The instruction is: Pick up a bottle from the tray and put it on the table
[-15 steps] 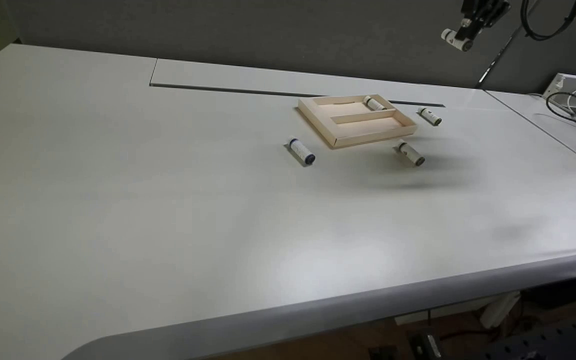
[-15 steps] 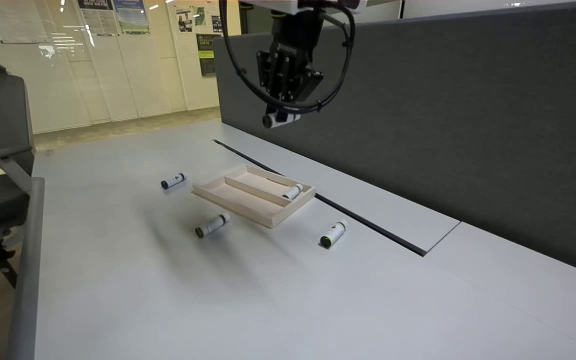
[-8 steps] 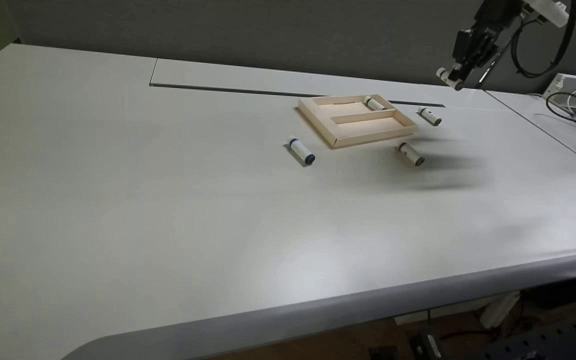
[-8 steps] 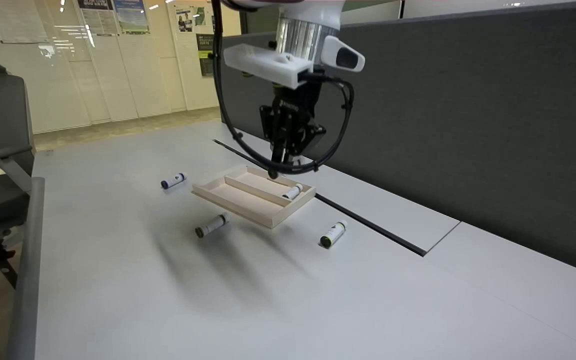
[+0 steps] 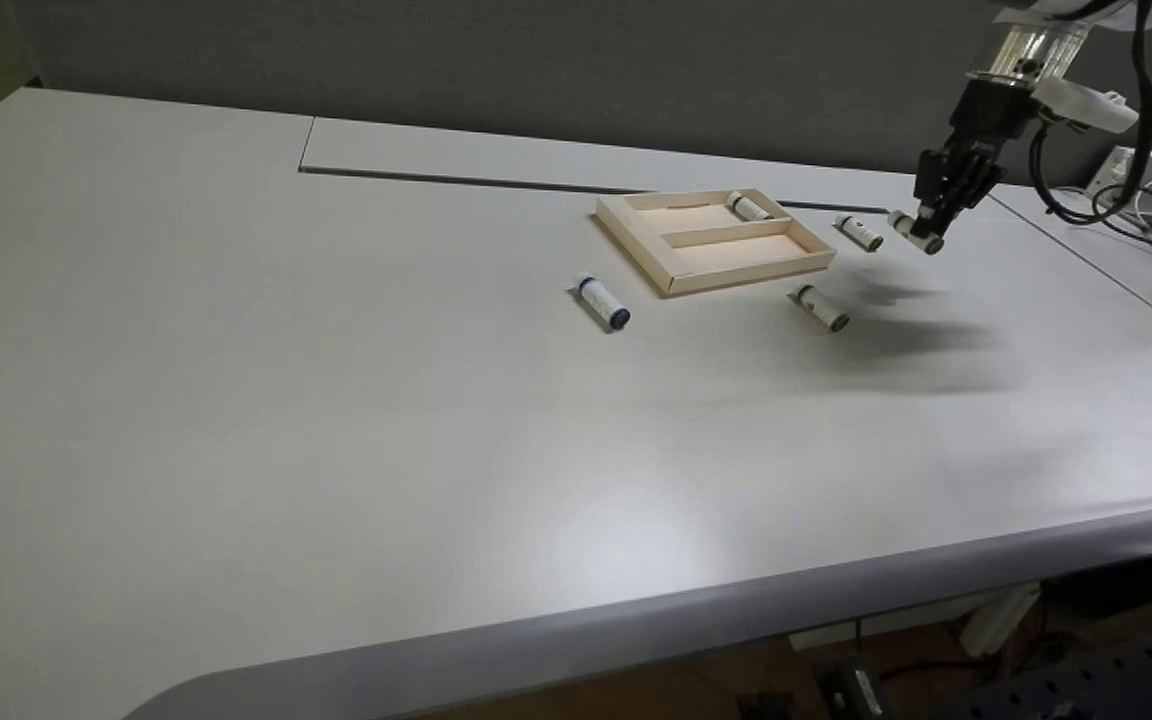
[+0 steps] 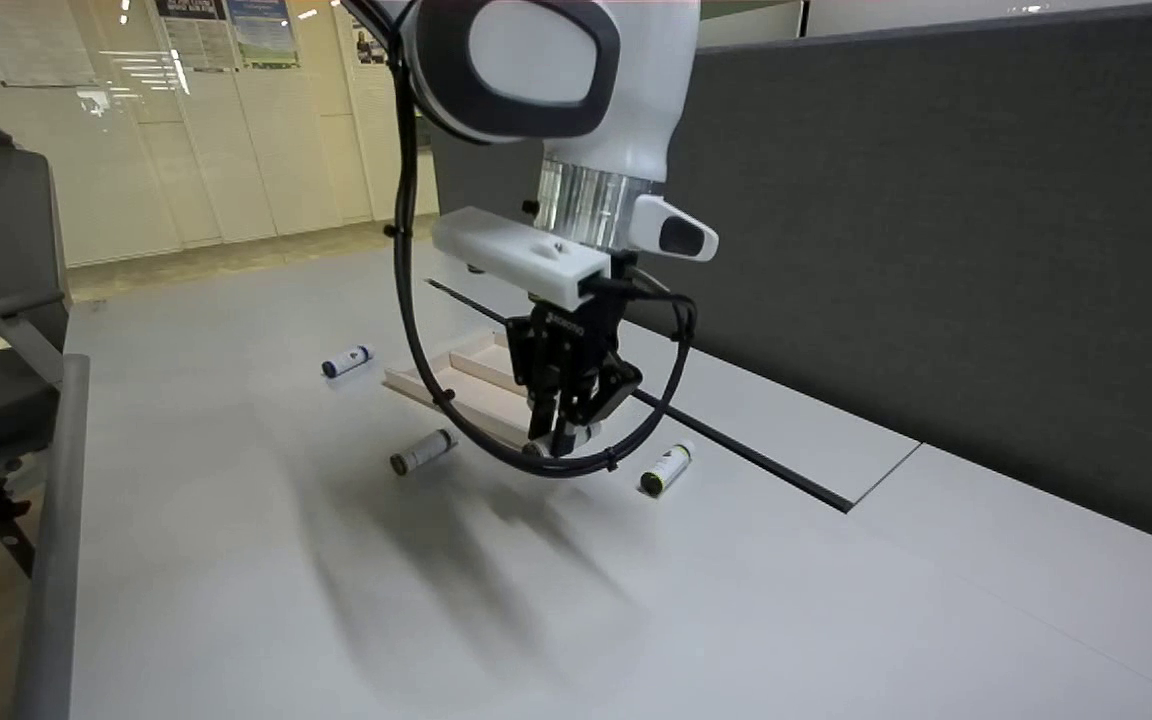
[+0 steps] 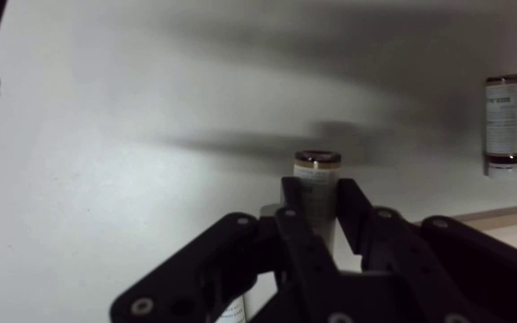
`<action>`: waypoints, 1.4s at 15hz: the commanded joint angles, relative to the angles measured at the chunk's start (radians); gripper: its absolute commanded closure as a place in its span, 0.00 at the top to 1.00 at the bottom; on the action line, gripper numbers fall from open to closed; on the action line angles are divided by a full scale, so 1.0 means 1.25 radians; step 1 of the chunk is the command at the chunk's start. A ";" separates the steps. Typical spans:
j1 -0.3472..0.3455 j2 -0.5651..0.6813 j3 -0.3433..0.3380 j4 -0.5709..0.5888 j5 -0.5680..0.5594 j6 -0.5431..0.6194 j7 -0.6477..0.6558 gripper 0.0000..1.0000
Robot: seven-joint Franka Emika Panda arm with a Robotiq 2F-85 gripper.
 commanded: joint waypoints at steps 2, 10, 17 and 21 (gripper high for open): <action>0.019 0.027 -0.020 -0.015 -0.056 0.033 0.054 0.07; 0.047 0.075 -0.036 -0.008 -0.111 0.049 0.108 0.07; 0.040 0.039 -0.022 -0.025 -0.104 0.012 0.100 0.65; 0.010 -0.054 0.007 -0.053 -0.069 -0.020 0.053 0.91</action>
